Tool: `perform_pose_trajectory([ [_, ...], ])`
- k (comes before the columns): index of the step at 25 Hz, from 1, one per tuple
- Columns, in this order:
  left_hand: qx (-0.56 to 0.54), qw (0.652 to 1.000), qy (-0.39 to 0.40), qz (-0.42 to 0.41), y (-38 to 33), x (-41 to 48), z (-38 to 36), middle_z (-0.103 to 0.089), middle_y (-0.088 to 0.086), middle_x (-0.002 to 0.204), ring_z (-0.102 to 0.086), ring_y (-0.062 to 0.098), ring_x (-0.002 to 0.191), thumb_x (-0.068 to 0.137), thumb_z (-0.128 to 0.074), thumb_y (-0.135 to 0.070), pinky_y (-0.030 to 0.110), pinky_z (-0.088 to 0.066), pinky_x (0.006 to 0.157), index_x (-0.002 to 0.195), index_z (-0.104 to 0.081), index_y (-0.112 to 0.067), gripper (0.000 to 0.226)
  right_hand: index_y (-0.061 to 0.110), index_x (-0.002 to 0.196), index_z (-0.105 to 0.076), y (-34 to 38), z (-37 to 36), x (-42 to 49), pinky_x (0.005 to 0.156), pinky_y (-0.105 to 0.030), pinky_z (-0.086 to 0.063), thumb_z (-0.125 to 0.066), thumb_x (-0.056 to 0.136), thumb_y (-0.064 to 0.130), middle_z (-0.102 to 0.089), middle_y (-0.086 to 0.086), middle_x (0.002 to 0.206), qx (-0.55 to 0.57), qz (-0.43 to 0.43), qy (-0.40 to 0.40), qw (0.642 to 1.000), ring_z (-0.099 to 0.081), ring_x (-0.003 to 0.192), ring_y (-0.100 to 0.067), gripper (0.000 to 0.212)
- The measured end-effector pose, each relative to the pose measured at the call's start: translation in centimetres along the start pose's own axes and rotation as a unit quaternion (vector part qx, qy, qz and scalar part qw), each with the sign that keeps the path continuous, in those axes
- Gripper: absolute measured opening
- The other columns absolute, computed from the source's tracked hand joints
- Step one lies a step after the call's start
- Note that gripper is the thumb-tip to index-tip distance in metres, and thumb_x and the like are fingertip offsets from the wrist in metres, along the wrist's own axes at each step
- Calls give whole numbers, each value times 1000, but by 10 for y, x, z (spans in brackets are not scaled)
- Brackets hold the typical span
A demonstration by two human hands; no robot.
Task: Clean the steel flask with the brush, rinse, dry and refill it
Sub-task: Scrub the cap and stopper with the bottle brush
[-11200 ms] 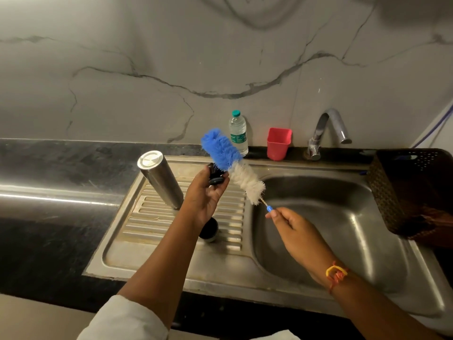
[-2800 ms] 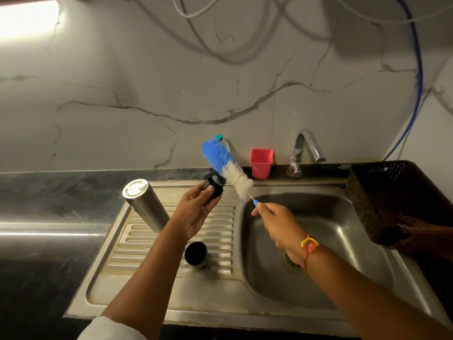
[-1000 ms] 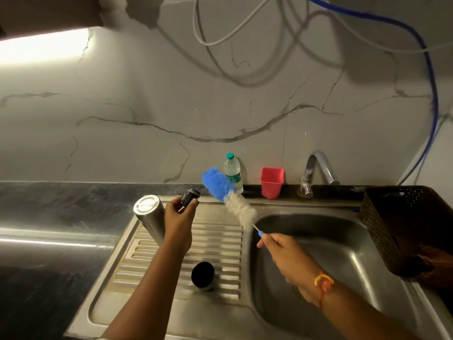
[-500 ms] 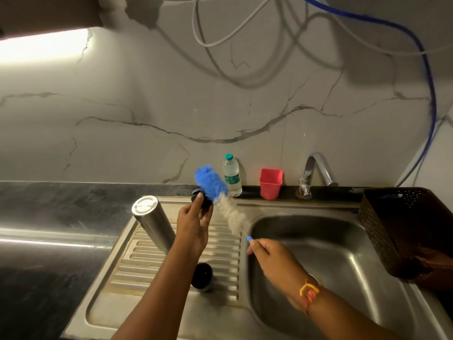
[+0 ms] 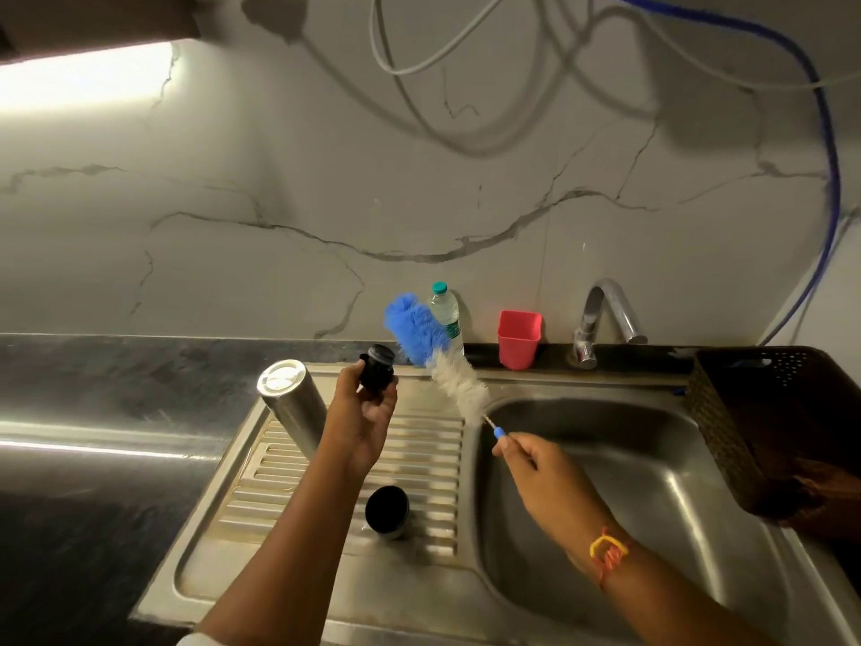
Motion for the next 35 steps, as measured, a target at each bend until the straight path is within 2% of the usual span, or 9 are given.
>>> perform_pose_trajectory([
  [3, 1, 999, 17, 32, 13, -2, -6, -62, 15, 110, -58, 20, 83, 99, -49, -26, 25, -50, 78, 119, -59, -5, 31, 29, 94, -68, 12, -9, -7, 76, -37, -55, -44, 102, 44, -72, 2, 88, -44, 26, 22, 998, -67, 86, -16, 29],
  [7, 39, 993, 77, 86, 35, -13, -18, -61, 12, 85, -53, 18, 68, 92, -42, -31, 23, -47, 58, 107, -58, -4, 35, 24, 96, -68, 29, -6, 2, 76, -37, -54, -44, 102, 43, -71, 1, 88, -47, 23, 28, 998, -66, 84, -19, 32],
  [13, 59, 996, 42, 46, 20, -4, -10, -54, 5, 75, -48, 14, 58, 95, -37, -38, 22, -39, 50, 100, -57, -10, 35, 24, 92, -69, 20, -16, -25, 80, -44, -54, -45, 101, 43, -72, -6, 91, -46, 27, 72, 996, -67, 88, -25, 32],
  [17, 82, 992, 48, 82, 45, -13, -18, -54, 4, 68, -47, 12, 55, 97, -36, -41, 19, -36, 46, 90, -58, -11, 38, 22, 92, -68, 31, -11, -3, 77, -41, -54, -44, 102, 45, -71, -4, 88, -30, 8, 56, 998, -66, 86, -23, 35],
  [23, 96, 994, 26, 47, 29, -6, -19, -52, 3, 71, -42, 12, 55, 100, -33, -44, 21, -34, 45, 98, -57, -12, 40, 27, 90, -69, 18, -14, -30, 79, -30, -52, -46, 102, 41, -70, 3, 89, -7, -14, 102, 995, -64, 88, -15, 30],
  [28, 126, 989, 33, 71, 51, -15, -27, -57, 8, 75, -45, 13, 60, 99, -34, -36, 22, -35, 51, 105, -57, -7, 37, 22, 90, -71, 28, 13, 10, 61, -28, -42, -47, 103, 35, -59, 7, 66, 20, -14, 28, 999, -53, 66, -10, 30],
  [31, 107, 992, 20, 61, 40, -9, -26, -63, 13, 91, -54, 16, 68, 104, -42, -33, 24, -45, 60, 120, -58, -2, 38, 20, 93, -70, 22, 16, 19, 66, -35, -47, -45, 103, 37, -67, -13, 81, 14, -7, 15, 1000, -58, 72, -25, 32],
  [33, 92, 995, 17, 45, 37, -6, -26, -67, 16, 109, -60, 17, 79, 108, -48, -32, 25, -54, 71, 126, -59, -3, 36, 20, 94, -71, 23, 11, 17, 76, -43, -53, -46, 102, 38, -69, -15, 89, 3, -3, 21, 1000, -64, 84, -31, 32],
  [35, 66, 998, 5, 16, 26, 0, -22, -68, 18, 125, -67, 19, 95, 108, -50, -31, 27, -57, 83, 127, -59, -3, 35, 22, 94, -71, 19, 2, 7, 81, -43, -54, -47, 102, 40, -71, -10, 91, -10, 2, 35, 999, -66, 88, -27, 31],
])
Point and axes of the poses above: each hand's wrist, its own x-axis towards the middle knuckle, its own z-axis out of the back of the hand, y = z × x, the point moved 8 cm from there along x, towards the middle knuckle
